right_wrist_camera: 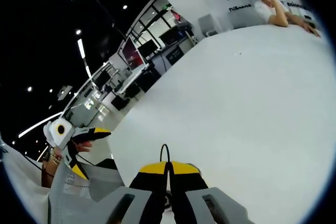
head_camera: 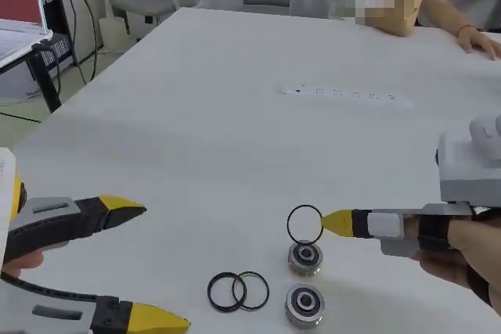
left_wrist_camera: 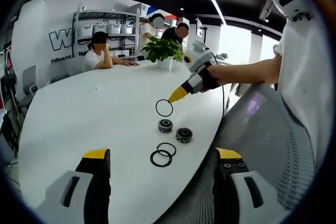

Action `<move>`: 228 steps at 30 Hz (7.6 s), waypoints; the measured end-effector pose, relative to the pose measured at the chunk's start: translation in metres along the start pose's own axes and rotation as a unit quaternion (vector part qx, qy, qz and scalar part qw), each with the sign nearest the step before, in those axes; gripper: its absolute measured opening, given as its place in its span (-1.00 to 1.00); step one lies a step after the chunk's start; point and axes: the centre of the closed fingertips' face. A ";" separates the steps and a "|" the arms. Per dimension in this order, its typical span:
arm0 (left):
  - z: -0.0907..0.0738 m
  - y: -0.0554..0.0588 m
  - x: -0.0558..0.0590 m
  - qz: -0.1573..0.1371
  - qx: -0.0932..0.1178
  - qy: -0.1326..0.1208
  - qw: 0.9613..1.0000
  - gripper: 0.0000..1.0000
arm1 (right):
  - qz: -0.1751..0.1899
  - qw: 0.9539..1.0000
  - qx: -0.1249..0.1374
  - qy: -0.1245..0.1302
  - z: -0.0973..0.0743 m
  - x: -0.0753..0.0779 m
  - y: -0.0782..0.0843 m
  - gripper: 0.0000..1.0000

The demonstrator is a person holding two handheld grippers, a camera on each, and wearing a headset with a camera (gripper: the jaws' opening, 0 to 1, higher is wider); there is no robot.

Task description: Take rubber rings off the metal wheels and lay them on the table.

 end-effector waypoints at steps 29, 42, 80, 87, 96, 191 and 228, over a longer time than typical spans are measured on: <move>0.005 0.011 0.004 -0.018 -0.006 0.006 1.000 0.60 | -0.037 0.996 -0.027 -0.071 0.013 -0.061 0.017 -1.00; 0.006 0.012 0.004 -0.018 -0.012 0.007 1.000 0.60 | -0.079 0.991 -0.078 -0.069 0.030 -0.068 0.047 -1.00; 0.008 0.014 0.007 -0.023 -0.011 0.013 1.000 0.56 | -0.076 0.992 -0.099 -0.037 0.048 -0.042 0.062 -1.00; 0.008 0.015 0.007 -0.024 -0.014 0.014 1.000 0.56 | -0.073 0.991 -0.100 -0.041 0.049 -0.044 0.064 -1.00; 0.008 0.015 0.007 -0.025 -0.013 0.012 1.000 0.56 | -0.079 0.991 -0.107 -0.031 0.052 -0.040 0.068 -1.00; -0.003 0.002 -0.003 -0.013 0.013 0.021 1.000 0.99 | -0.217 0.947 0.233 0.053 -0.126 0.011 -0.024 0.82; 0.001 0.021 -0.007 -0.056 0.018 0.003 0.998 0.99 | -0.158 0.977 0.063 0.125 -0.088 0.056 0.078 0.90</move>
Point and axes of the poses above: the centre of the closed fingertips' face, and the gripper's own axes: z roughly forward along the fingers, x roughly to its right, y roughly out of its underside, and after that the axes turned 13 degrees about y, right-handed
